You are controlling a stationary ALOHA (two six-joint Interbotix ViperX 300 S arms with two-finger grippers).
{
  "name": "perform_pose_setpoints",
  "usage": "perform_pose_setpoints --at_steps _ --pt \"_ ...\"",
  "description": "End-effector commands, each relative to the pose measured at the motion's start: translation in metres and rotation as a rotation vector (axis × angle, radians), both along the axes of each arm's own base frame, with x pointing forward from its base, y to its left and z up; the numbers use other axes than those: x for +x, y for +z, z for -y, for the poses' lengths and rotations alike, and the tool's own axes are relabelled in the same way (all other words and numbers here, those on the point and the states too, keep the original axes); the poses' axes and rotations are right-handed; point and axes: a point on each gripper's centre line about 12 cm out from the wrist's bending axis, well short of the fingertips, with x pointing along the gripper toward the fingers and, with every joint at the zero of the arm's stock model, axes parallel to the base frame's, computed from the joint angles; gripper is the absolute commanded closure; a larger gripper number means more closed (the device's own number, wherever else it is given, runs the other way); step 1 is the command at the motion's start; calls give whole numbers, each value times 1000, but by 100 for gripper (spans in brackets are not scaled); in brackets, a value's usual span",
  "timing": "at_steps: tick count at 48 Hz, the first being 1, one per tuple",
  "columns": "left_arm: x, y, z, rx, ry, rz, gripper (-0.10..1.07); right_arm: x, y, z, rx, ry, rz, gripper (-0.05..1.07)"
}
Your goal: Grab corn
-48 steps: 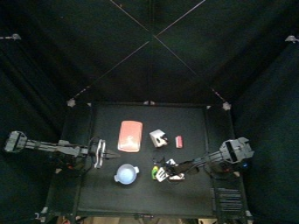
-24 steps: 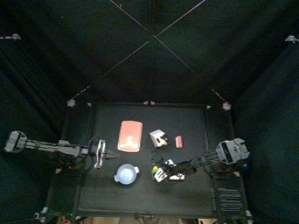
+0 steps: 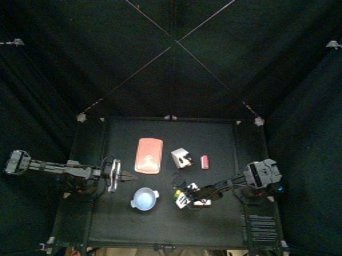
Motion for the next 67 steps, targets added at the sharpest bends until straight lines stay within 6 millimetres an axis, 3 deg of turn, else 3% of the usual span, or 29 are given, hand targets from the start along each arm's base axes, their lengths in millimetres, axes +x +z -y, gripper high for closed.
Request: perform_pose_setpoints --at_steps 1,18,33,41,51,67 --pt "2 4 -1 1 5 14 101 5 10 2 0 -5 24 12" --pt "1 4 -2 -1 8 12 101 4 31 5 -20 -12 43 31" --pt "2 4 -2 1 8 14 101 1 77 13 -120 65 173 32" --pt "2 6 -2 2 7 23 101 -3 93 21 -161 81 220 32" --pt "1 5 -2 1 8 22 101 -1 97 35 -169 59 239 32" --pt "2 5 -2 2 11 20 101 0 97 40 -168 54 249 32"
